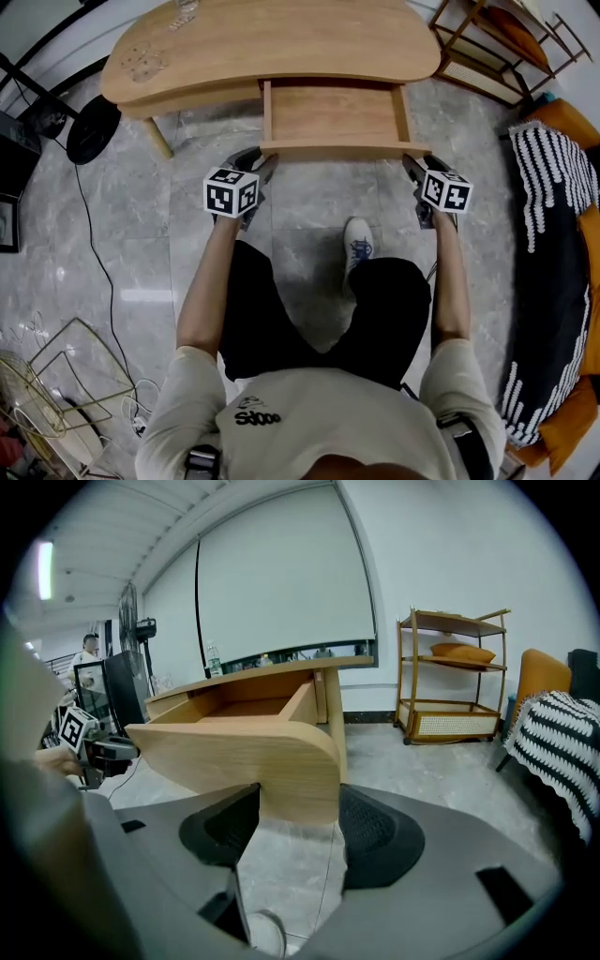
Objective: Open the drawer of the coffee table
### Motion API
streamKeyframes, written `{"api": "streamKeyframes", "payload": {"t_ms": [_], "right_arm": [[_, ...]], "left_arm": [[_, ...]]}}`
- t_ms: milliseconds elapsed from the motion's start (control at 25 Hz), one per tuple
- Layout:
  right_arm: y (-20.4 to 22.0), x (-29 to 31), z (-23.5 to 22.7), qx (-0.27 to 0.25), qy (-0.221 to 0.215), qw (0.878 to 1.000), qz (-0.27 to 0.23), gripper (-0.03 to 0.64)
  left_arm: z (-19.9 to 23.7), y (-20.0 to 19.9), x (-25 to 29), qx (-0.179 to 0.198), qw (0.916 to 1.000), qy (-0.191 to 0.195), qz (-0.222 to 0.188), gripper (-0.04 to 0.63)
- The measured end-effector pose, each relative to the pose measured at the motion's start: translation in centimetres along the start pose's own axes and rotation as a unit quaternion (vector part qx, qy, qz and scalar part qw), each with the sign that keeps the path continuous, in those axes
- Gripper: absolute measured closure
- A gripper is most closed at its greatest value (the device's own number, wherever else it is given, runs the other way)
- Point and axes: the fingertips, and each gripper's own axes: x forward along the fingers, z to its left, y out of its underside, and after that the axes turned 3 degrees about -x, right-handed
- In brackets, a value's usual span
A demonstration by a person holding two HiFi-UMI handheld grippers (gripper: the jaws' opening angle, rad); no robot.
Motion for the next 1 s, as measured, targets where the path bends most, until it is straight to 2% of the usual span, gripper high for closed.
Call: {"api": "streamKeyframes", "payload": {"t_ms": [360,480,680,760,840,920,1000], "right_arm": [[-0.2,0.2,0.0,-0.006,-0.002,1.000,-0.009,0.370],[-0.9,-0.8,0.0,-0.016,-0.007,0.999,-0.027,0.371],[-2.6,-3.1,-0.2,-0.084,-0.004,0.996,-0.025,0.373],[-3.7,-4.1,-0.3,-0.100,-0.003,0.995,-0.029,0.383],[-5.3,-5.0,-0.3,-0.105,-0.001,0.994,-0.044,0.417],[-7.1,-5.7,-0.1,-0.100,0.006,0.993,-0.063,0.481],[-8.8,-6.2,0.5,-0.097,0.014,0.992,-0.082,0.541]], "left_arm": [[0.4,0.1,0.1,0.001,1.0000,0.008,-0.004,0.430],[0.6,0.2,-0.4,0.020,0.9998,0.004,0.007,0.428],[2.4,0.0,-2.5,0.047,0.9985,-0.020,0.020,0.423],[3.4,-0.1,-3.6,0.047,0.9983,-0.030,0.017,0.441],[4.8,-0.8,-5.0,0.021,0.9988,-0.043,-0.007,0.487],[6.3,-1.8,-6.5,-0.002,0.9973,-0.064,-0.034,0.540],[7.0,-3.0,-7.9,-0.004,0.9954,-0.079,-0.053,0.561]]}}
